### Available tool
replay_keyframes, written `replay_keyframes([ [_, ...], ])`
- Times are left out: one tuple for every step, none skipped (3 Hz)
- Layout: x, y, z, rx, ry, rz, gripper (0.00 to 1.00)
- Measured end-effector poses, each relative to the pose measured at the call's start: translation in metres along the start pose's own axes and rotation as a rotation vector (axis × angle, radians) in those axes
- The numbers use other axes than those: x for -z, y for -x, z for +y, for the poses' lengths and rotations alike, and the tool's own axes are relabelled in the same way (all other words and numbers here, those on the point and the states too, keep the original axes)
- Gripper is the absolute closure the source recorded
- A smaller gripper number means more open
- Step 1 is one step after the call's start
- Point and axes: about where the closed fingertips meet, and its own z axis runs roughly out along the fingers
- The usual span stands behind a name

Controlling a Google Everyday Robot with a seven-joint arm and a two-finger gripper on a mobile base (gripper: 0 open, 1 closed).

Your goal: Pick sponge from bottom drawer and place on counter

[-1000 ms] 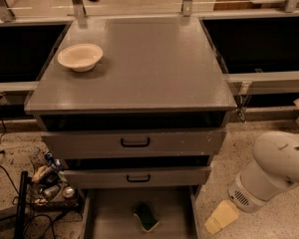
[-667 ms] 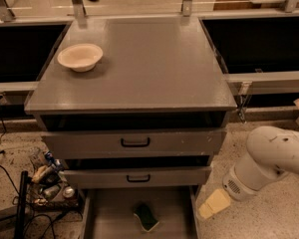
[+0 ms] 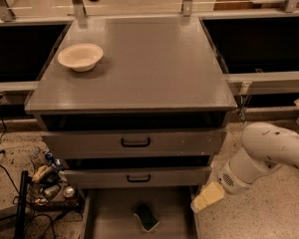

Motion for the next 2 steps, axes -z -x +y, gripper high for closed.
replay_keyframes([
  [-0.018,-0.005,-0.007,-0.042,0.024,-0.026,0.0],
  [-0.038,-0.012,-0.008,-0.04,0.041,-0.036,0.0],
])
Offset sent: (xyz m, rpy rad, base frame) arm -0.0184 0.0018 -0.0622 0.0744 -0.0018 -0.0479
